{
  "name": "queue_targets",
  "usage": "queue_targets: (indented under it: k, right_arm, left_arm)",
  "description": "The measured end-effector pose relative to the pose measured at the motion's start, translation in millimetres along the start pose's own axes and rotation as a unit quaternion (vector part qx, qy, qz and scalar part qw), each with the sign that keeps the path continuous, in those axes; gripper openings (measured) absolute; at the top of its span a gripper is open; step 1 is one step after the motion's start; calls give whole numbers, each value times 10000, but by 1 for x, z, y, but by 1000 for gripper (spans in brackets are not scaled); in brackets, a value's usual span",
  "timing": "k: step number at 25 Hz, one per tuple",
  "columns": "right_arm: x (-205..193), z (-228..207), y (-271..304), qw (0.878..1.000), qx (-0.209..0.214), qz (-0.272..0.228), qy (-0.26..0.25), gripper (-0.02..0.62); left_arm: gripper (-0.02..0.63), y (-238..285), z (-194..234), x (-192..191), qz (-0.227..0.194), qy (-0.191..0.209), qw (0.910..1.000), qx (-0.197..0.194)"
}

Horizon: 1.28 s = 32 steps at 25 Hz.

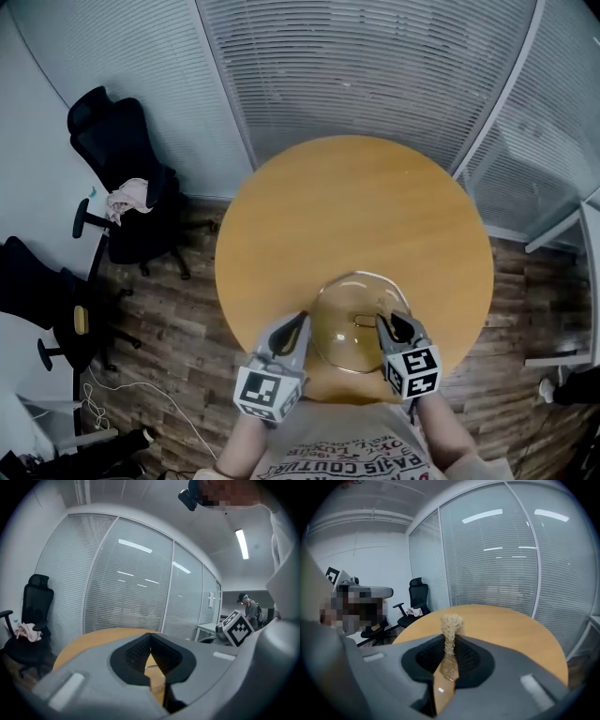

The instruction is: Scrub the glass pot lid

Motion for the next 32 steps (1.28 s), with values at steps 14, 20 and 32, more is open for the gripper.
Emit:
queue_targets:
  k: [14, 20, 32]
  right_arm:
    - [-28, -31, 116, 9762, -558, 2058, -404, 58]
    - [-41, -42, 146, 9577, -705, 2765, -385, 58]
    - [-56, -37, 170, 9375, -634, 3381, -517, 58]
  left_arm:
    - [8, 52, 55, -39, 300, -226, 9982, -459]
    - [6, 58, 67, -53, 380, -397, 9969, -571]
    - [8, 64, 81, -69, 538, -387, 9948, -768]
Point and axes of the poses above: the fingertips, and each gripper's own axes: y forward along the fingers, z to its left, x out of its top, the point moved 8 cm from there along -y, backward along the fingers, and after that the axes turned 12 degrees about y, right-handed, at the moved point
